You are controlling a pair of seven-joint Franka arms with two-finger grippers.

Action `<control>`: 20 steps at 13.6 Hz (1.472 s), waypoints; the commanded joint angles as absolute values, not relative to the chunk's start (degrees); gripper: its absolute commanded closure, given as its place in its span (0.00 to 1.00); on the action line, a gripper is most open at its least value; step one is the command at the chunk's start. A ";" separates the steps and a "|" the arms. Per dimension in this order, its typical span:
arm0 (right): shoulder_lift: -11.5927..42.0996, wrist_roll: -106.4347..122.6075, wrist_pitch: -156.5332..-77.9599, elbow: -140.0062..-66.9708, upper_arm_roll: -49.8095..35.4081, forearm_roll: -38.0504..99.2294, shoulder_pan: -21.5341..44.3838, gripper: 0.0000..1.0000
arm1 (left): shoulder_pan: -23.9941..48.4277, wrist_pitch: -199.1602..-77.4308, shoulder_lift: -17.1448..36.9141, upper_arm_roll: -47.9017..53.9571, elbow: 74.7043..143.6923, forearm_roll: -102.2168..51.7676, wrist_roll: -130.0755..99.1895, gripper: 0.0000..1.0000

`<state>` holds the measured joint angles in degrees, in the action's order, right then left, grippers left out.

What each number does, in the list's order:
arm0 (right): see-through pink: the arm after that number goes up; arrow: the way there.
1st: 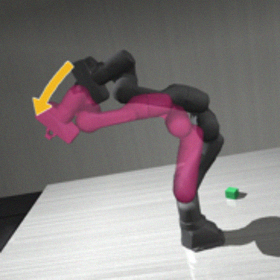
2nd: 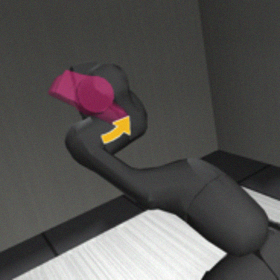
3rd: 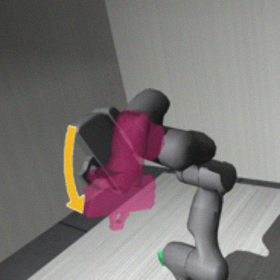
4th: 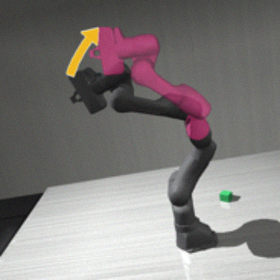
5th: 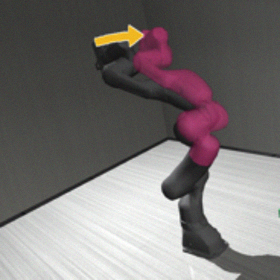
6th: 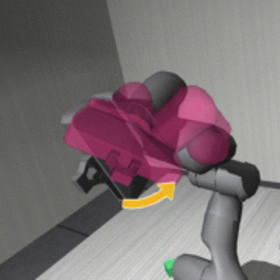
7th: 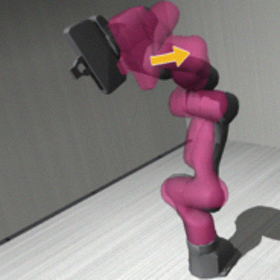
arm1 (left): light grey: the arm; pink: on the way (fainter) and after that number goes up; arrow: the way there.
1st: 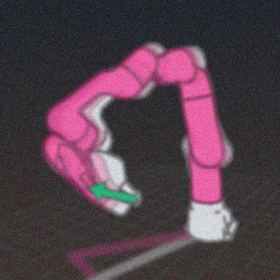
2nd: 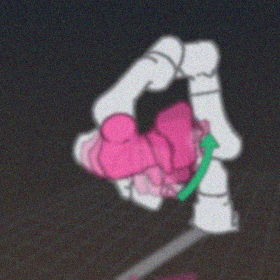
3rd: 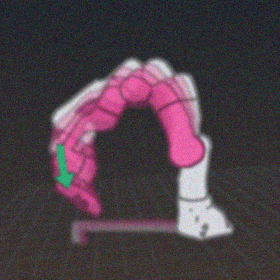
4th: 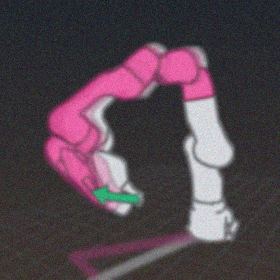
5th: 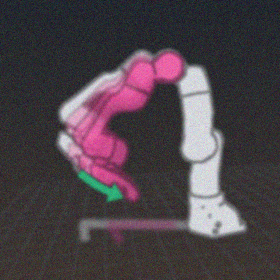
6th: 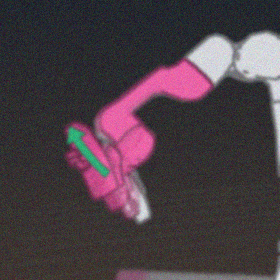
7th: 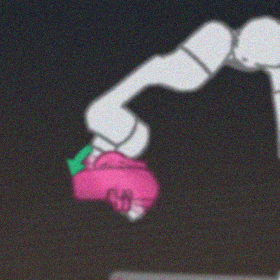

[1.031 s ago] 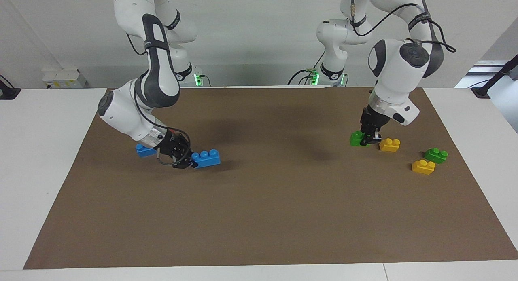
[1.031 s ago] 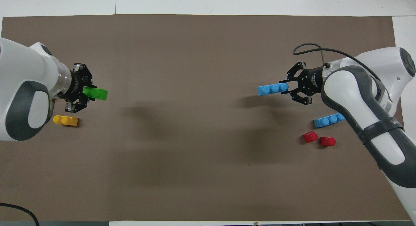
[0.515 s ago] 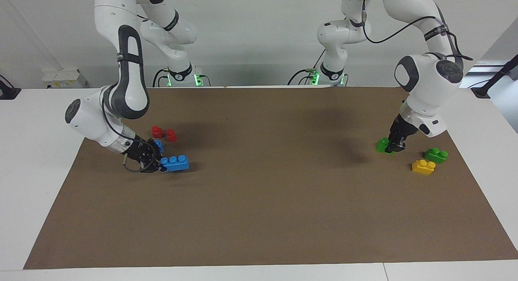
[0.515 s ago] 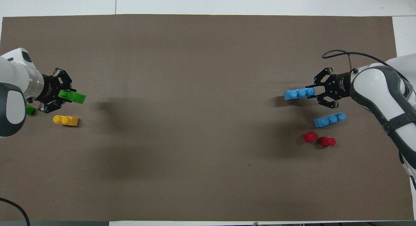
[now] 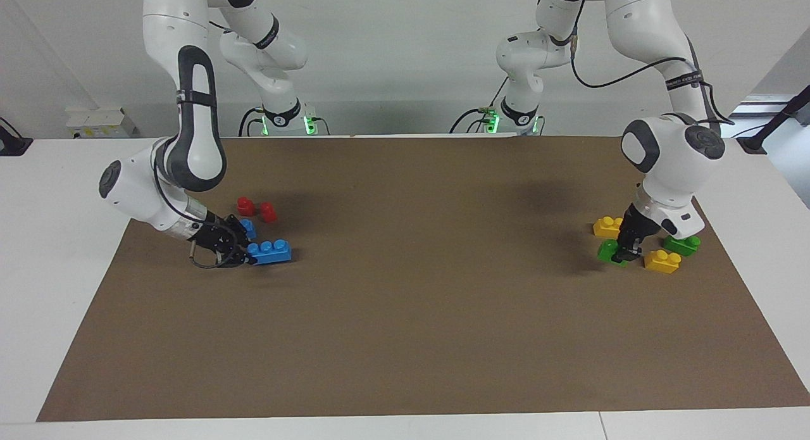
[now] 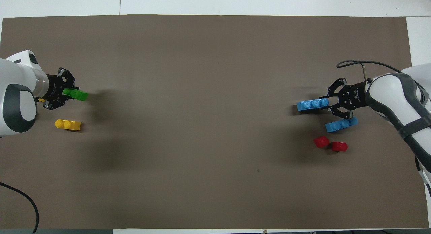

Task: Remove green block with left arm and hold with right
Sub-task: 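Carry the green brick away with the left gripper while the right gripper carries blue, then lower and release the green brick while the right gripper releases the blue brick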

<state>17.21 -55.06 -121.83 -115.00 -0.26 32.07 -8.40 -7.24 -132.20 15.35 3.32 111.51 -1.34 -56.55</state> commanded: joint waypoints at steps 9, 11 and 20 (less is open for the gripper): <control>16.35 -53.88 -125.42 -117.60 -1.05 32.08 -9.05 1.00 | -8.26 -134.91 22.85 3.78 107.76 -1.41 -45.89 0.01; 16.43 -53.88 -125.60 -117.16 -0.97 32.08 -9.49 0.65 | -8.17 -134.65 22.41 3.78 107.40 -1.32 -45.44 0.00; 10.47 -58.88 -121.66 -112.16 -0.88 31.38 -8.44 0.00 | -7.38 -119.91 14.08 4.04 103.71 -0.62 -38.61 0.00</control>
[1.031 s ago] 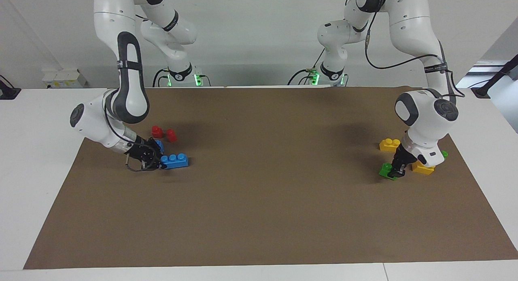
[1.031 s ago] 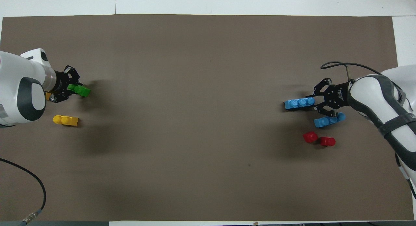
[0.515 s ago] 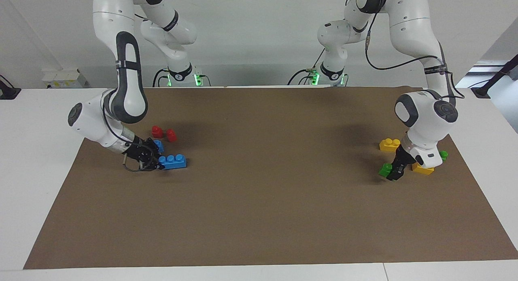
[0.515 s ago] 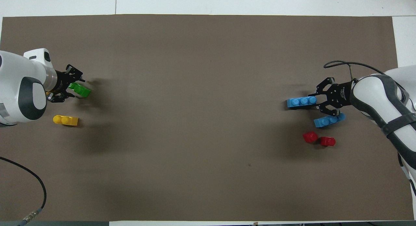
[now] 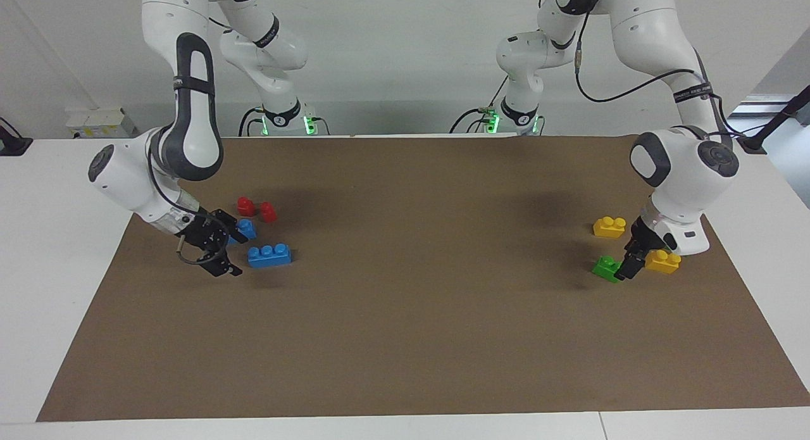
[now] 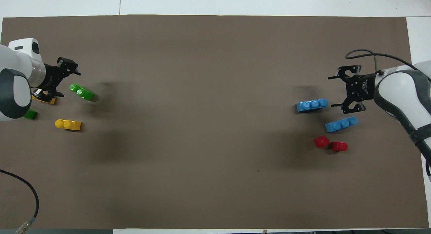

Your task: Remove green block with left arm and hold with right

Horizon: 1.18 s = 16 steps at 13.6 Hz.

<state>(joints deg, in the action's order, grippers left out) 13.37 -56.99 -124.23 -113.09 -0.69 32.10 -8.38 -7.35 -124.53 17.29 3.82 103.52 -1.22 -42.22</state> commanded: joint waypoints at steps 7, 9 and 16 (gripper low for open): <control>7.13 -52.94 -109.07 -99.76 -1.58 20.75 -8.18 0.00 | -5.36 -101.26 7.48 5.01 98.00 3.60 -21.92 0.00; 5.28 -44.34 -108.46 -99.76 -1.50 16.20 -6.25 0.00 | -4.75 -98.63 4.59 5.18 98.17 3.52 -16.20 0.00; 0.80 -16.14 -101.53 -99.23 -1.58 2.66 -2.82 0.00 | -4.40 -90.27 -3.60 5.62 98.09 2.29 -5.10 0.00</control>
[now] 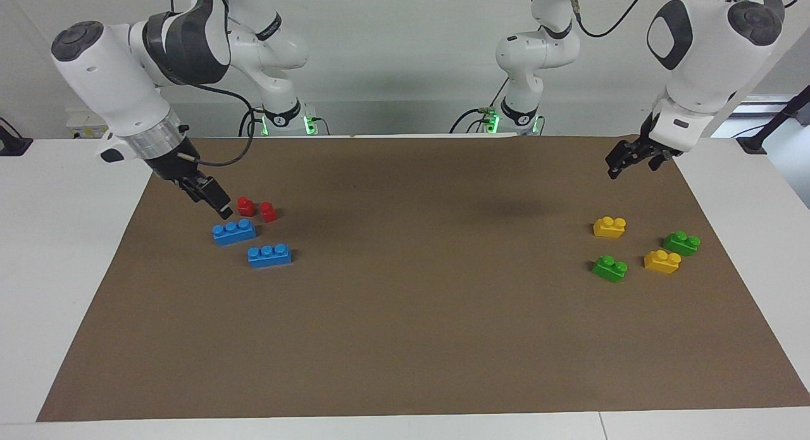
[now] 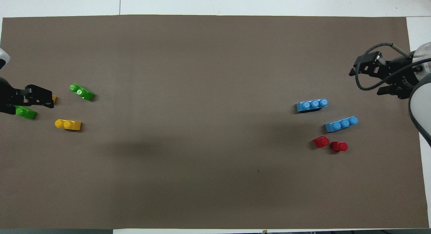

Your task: Remove green block with left arm and hold with right

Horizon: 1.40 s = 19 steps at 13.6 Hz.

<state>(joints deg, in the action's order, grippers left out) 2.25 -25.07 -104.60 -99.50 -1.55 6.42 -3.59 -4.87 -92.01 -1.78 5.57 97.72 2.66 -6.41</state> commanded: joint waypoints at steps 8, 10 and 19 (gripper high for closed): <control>-1.58 1.23 -97.48 -99.41 -1.85 0.53 -2.37 0.00 | -4.40 -86.75 -5.36 5.10 96.07 -2.64 -5.45 0.00; -1.58 1.06 -95.81 -99.41 -1.67 0.09 -1.76 0.00 | -3.96 -86.31 -5.36 5.10 96.15 -2.64 -5.45 0.00; -1.49 1.93 -94.31 -99.05 -1.84 -2.10 -1.76 0.00 | -3.87 -86.04 -5.36 5.36 96.15 -2.64 -5.19 0.00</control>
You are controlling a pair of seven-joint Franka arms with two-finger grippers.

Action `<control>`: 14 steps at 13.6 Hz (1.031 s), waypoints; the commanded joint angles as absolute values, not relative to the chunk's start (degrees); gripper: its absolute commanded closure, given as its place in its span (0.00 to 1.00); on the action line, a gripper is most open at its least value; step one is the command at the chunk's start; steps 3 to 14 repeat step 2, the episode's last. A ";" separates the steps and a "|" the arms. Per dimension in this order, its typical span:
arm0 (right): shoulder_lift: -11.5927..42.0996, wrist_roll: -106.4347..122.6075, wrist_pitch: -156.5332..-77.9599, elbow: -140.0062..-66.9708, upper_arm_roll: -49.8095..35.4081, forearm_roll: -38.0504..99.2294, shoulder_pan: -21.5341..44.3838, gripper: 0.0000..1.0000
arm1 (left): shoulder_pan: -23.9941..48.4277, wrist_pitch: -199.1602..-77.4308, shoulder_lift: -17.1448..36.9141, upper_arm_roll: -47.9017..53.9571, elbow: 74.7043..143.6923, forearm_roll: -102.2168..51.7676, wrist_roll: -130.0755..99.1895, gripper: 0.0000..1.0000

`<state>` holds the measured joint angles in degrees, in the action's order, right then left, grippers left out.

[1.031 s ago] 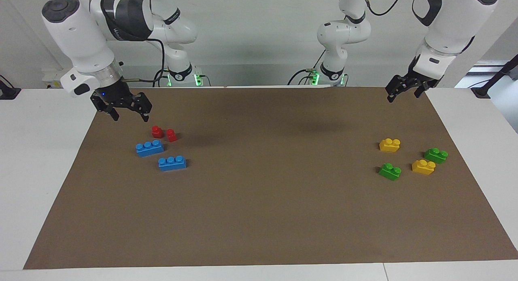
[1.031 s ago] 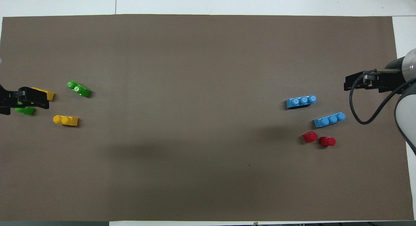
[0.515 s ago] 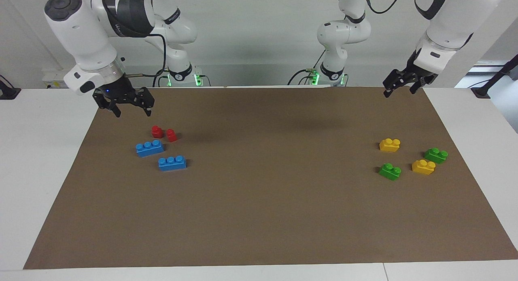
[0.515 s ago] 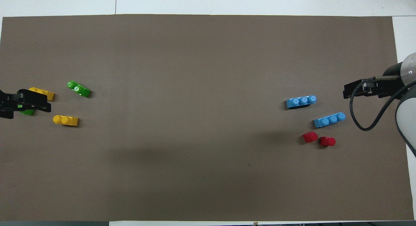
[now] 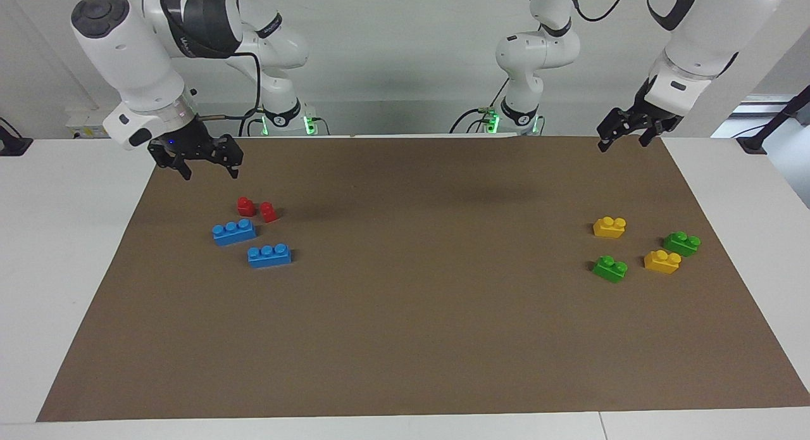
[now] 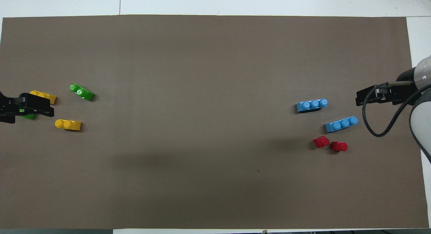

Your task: Remove green block with left arm and hold with right

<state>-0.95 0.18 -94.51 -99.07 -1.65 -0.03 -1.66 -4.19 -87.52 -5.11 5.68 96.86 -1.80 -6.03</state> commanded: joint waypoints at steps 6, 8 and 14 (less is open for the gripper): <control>-1.49 1.93 -94.39 -99.05 -1.85 -2.20 -1.76 0.00 | -3.87 -86.04 -5.45 5.36 96.06 -2.64 -5.19 0.00; -1.49 1.93 -94.39 -99.05 -1.85 -2.20 -1.76 0.00 | -3.87 -86.04 -5.45 5.36 96.06 -2.64 -5.19 0.00; -1.49 1.93 -94.39 -99.05 -1.85 -2.20 -1.76 0.00 | -3.87 -86.04 -5.45 5.36 96.06 -2.64 -5.19 0.00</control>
